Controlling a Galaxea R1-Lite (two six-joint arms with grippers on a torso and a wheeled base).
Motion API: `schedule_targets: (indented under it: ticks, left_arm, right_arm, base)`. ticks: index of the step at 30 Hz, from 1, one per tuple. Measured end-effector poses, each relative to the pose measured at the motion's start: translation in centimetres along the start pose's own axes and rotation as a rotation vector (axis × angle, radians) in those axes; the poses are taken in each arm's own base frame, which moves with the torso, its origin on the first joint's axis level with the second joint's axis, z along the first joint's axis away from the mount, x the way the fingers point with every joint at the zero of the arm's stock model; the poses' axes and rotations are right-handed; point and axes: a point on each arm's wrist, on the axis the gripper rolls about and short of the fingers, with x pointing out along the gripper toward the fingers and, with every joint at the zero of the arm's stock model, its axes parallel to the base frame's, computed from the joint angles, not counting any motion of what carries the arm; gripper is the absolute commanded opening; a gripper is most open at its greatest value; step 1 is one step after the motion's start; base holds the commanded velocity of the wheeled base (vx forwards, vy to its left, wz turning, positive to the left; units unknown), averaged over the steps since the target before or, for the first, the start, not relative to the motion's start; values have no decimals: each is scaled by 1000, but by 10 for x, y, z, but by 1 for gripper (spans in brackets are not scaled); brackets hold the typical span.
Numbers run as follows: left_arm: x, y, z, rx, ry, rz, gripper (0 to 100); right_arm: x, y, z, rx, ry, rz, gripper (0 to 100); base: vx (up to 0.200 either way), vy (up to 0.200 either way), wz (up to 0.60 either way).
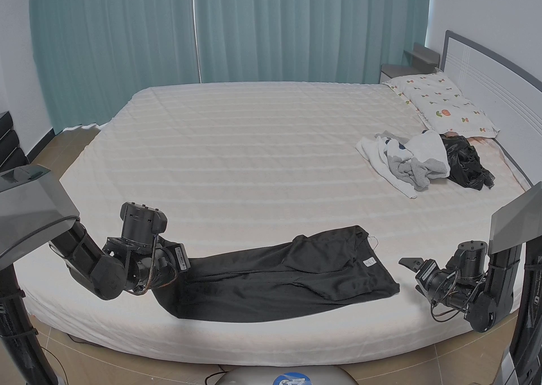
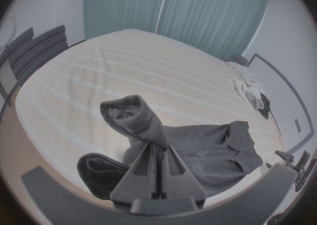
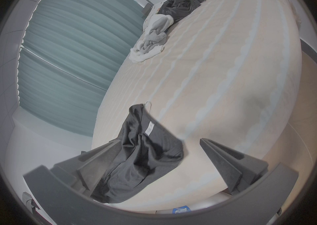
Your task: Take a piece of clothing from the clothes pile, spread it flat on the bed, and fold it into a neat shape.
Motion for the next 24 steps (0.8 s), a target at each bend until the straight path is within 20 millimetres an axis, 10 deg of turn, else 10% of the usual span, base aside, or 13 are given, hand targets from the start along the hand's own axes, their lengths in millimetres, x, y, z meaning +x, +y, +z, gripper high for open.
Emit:
schedule_targets:
  ticks: [24]
  left_arm:
    - [-8, -78, 22, 5, 47, -88, 0]
  right_arm:
    - [-2, 0, -1, -1, 1, -6, 100]
  base:
    - [0, -200, 0]
